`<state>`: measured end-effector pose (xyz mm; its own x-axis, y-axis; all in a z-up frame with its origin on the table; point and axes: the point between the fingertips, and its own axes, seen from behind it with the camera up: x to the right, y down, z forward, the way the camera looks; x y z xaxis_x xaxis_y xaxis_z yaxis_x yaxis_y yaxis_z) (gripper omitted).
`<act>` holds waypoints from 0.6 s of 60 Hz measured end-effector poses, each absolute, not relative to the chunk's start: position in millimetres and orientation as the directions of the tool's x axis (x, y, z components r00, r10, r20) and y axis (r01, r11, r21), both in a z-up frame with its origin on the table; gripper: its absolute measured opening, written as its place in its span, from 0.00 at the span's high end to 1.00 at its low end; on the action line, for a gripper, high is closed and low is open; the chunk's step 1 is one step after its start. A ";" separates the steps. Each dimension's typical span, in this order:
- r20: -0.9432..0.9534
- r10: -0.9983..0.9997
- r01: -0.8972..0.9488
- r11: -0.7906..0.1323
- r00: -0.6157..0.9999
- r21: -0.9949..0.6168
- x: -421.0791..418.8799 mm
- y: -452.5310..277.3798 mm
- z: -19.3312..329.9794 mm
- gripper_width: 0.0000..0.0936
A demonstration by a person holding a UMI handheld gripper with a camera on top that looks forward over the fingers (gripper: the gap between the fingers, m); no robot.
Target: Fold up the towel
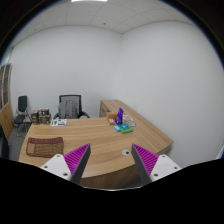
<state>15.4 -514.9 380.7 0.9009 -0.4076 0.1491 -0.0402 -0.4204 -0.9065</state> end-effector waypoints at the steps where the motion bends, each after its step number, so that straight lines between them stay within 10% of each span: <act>1: 0.148 -0.407 -0.043 -0.423 0.902 -0.905 14.6 -515.3 379.3 0.08; 36: 0.083 -0.183 -0.053 -0.635 0.980 -0.771 -202.7 -493.9 184.4 0.08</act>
<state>-202.7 -493.9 184.4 0.9797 -0.1826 0.0828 -0.0532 -0.6351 -0.7706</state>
